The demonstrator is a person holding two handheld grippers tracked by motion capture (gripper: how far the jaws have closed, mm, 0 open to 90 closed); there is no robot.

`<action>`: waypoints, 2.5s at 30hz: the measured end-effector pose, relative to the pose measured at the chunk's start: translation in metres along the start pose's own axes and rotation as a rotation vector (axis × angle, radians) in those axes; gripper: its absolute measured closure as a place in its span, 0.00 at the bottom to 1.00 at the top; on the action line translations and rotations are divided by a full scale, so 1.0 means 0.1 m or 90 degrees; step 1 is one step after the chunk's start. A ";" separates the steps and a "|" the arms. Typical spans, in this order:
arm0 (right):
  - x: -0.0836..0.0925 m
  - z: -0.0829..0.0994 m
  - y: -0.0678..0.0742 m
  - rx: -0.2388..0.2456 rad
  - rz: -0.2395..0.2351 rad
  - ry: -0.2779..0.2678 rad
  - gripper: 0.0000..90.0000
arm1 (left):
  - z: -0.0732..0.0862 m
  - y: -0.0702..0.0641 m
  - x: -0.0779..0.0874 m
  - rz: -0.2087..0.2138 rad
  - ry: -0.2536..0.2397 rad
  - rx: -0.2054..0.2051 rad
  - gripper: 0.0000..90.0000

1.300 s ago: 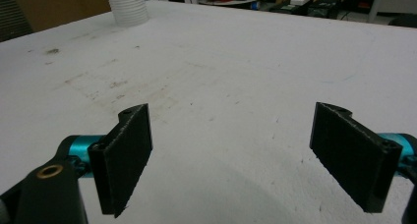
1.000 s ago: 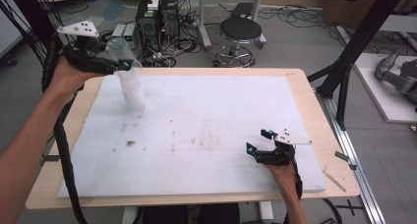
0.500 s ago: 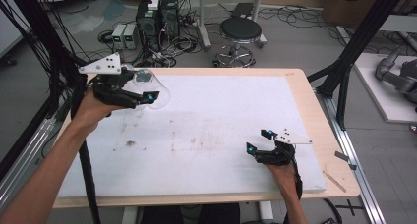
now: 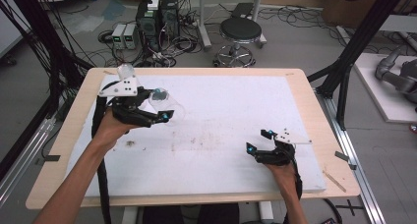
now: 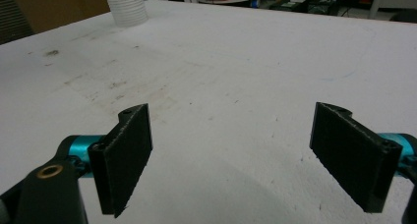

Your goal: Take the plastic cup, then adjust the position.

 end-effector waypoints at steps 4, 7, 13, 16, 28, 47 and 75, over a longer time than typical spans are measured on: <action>0.00 0.00 0.00 -0.001 -0.001 0.002 0.18 | 0.06 -0.06 -0.06 0.013 -0.007 0.005 0.37; 0.00 0.00 0.00 0.000 0.000 0.002 0.18 | 0.11 -0.11 -0.10 0.024 -0.015 0.006 0.37; 0.00 0.00 0.00 0.003 0.000 0.000 0.18 | 0.23 -0.16 -0.17 0.037 -0.031 0.013 0.37; 0.00 0.00 0.00 0.003 0.000 0.000 0.18 | 0.29 -0.19 -0.18 0.045 -0.043 0.016 0.37; 0.01 0.00 0.00 0.001 -0.001 -0.004 0.18 | 0.43 -0.19 -0.24 0.058 -0.060 0.031 0.37; 0.02 -0.01 -0.03 -0.014 -0.026 -0.012 0.18 | 0.48 -0.20 -0.27 0.071 -0.057 0.039 0.37; -0.05 -0.76 0.65 0.101 -0.323 -0.005 0.18 | 0.44 -0.36 -0.45 0.148 -0.083 0.051 0.38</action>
Point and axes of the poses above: each handheld gripper's, and its own axes: x roughly backward along the jaws, z roughly out of its underside, y roughly to its left, the point moved 3 cm from there along -x, roughly forward along the jaws
